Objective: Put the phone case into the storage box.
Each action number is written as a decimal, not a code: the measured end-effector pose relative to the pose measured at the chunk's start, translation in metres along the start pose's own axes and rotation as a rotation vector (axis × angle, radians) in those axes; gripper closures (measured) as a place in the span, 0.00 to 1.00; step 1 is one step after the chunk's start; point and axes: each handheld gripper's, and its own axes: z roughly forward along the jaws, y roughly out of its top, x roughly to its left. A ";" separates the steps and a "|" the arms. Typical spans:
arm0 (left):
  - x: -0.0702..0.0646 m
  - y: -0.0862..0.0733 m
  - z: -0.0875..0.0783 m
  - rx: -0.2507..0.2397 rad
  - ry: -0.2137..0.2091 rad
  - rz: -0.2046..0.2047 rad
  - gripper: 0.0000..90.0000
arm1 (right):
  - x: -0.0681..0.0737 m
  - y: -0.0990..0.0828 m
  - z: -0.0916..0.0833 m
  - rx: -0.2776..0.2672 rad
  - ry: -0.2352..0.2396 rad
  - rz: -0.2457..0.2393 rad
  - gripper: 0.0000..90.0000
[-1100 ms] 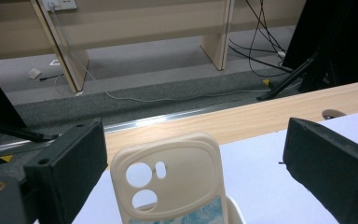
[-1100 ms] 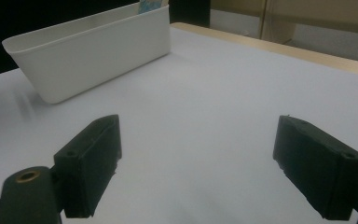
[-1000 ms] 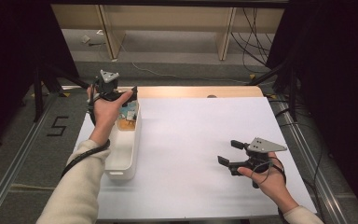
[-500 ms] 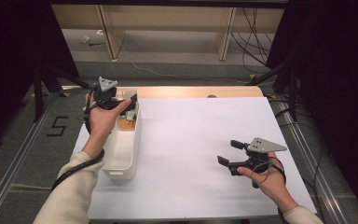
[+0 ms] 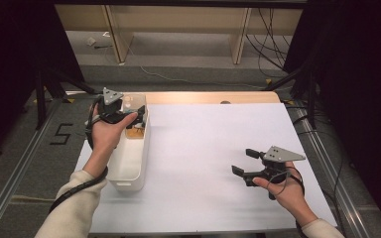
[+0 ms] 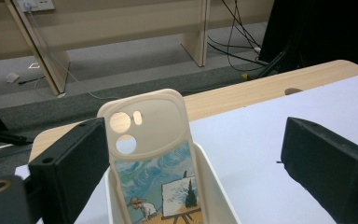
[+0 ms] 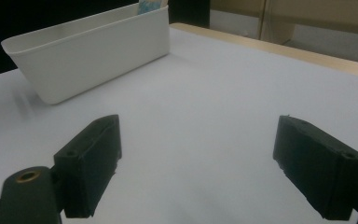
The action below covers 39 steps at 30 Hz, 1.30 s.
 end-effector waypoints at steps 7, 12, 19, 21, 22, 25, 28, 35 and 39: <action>-0.005 -0.005 -0.007 -0.001 -0.018 0.006 0.08 | 0.000 0.000 0.000 0.000 -0.001 -0.001 0.18; -0.007 -0.010 -0.013 -0.006 -0.041 -0.003 0.08 | 0.000 0.000 0.000 0.000 -0.001 -0.001 0.18; -0.013 -0.016 -0.022 -0.015 -0.072 -0.002 0.09 | 0.000 0.000 0.000 0.001 -0.002 -0.002 0.18; -0.015 -0.018 -0.024 -0.017 -0.074 0.004 0.09 | -0.001 0.000 0.000 0.002 -0.002 -0.002 0.18; -0.016 -0.019 -0.026 -0.018 -0.078 0.008 0.09 | -0.001 0.000 0.000 0.001 -0.003 -0.003 0.18; -0.020 -0.022 -0.029 -0.024 -0.096 0.009 0.09 | -0.001 0.001 -0.001 -0.001 -0.004 -0.001 0.18; -0.025 -0.027 -0.034 -0.026 -0.110 0.019 0.09 | 0.000 0.001 -0.001 0.001 -0.004 -0.003 0.18; -0.032 -0.037 -0.046 -0.039 -0.145 0.030 0.09 | 0.000 0.001 -0.001 0.000 -0.006 -0.003 0.18; -0.034 -0.043 -0.051 -0.047 -0.156 0.040 0.09 | 0.000 0.001 -0.001 0.000 -0.005 -0.004 0.18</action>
